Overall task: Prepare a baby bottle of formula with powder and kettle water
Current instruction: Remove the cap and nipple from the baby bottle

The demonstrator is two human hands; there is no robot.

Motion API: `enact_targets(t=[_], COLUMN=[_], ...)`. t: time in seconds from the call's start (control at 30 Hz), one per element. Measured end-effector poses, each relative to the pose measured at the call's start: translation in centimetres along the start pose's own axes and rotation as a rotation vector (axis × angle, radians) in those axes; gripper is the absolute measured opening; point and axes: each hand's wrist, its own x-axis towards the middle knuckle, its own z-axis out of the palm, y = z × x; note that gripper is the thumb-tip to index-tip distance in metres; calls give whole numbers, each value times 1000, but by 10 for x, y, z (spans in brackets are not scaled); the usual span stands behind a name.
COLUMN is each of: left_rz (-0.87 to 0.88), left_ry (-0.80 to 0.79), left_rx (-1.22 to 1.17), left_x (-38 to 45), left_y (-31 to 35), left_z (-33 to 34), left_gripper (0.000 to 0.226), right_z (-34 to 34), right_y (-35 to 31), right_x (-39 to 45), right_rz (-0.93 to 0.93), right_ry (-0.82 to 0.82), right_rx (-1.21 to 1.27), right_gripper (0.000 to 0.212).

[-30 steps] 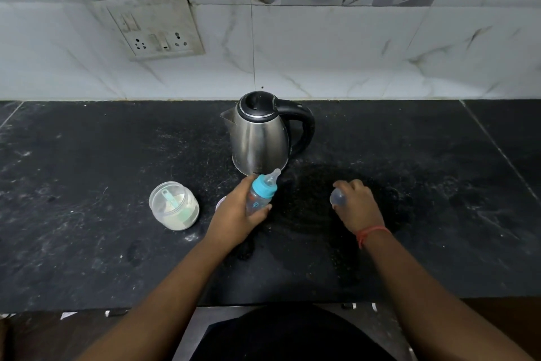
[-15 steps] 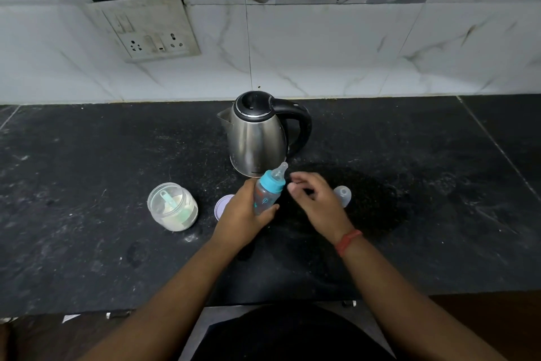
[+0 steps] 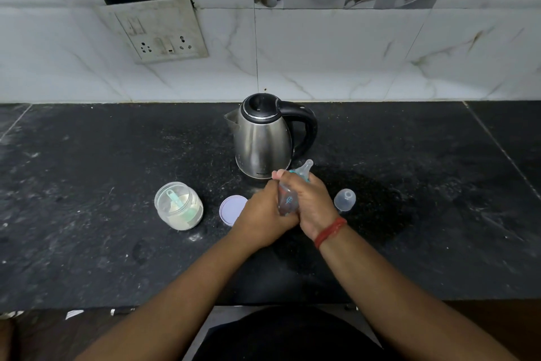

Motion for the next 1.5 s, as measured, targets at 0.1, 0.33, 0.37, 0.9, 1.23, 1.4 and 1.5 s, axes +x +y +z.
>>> enact_targets(t=[0.1,0.33,0.37,0.9,1.23,1.4,1.5], left_rz=[-22,3,2,-41,-51,-53,-45], left_ry=[-280,-326,-299,-293,-308,-218,-114], left_rx=[-390,-587,-572,-589,-500,-430,-361], left_x=[0,5,5,-2,-6,-8,-5], left_y=[9,24,23,13,7,-2,-12], left_z=[-19,-32,-33,-37,-37,-34,-30], left_gripper=[38,45,47,48,50,56,59], right_z=[-11,-16,-16,-26,-22,-26,-34], right_y=[-11,-42,-42,-37,-30,-39,-37], right_x=[3,6,6,0,-3,-1,7], right_rz=[-8,-161,-209,-198,-270,-369,-434], right_ry=[-294,-403,-334,-349,-301,-240,-104], right_rx=[43,-195,-223,-156,-236,-147,-317], right_gripper=[31,68,63,69,60,51,46])
